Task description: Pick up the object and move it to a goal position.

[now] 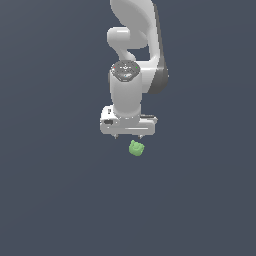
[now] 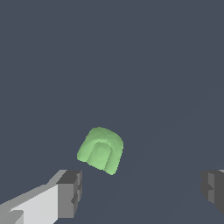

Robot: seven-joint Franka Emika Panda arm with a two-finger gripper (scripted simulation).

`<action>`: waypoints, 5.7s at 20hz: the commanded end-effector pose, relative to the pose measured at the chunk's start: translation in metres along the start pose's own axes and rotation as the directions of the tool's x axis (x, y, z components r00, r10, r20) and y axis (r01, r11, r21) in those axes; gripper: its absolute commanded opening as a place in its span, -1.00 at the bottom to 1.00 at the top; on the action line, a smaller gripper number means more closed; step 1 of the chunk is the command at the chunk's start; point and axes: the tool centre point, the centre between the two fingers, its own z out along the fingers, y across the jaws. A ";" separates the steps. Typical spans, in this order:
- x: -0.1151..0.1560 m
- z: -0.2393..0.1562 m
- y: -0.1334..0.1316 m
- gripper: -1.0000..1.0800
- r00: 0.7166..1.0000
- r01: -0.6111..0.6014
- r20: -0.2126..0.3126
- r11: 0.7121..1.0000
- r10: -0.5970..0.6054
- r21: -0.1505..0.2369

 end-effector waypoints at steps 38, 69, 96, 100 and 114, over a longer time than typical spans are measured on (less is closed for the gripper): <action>-0.014 0.058 -0.023 0.92 0.948 -0.320 -0.001 0.947 0.320 -0.012; -0.019 0.125 -0.038 0.92 0.912 -0.410 -0.019 0.912 0.410 -0.014; -0.044 0.086 -0.065 -1.00 0.912 -0.411 -0.020 0.912 0.410 -0.013; -0.060 0.059 -0.083 -1.00 0.912 -0.411 -0.020 0.912 0.410 -0.013; -0.119 -0.039 -0.152 -1.00 0.912 -0.411 -0.020 0.912 0.410 -0.015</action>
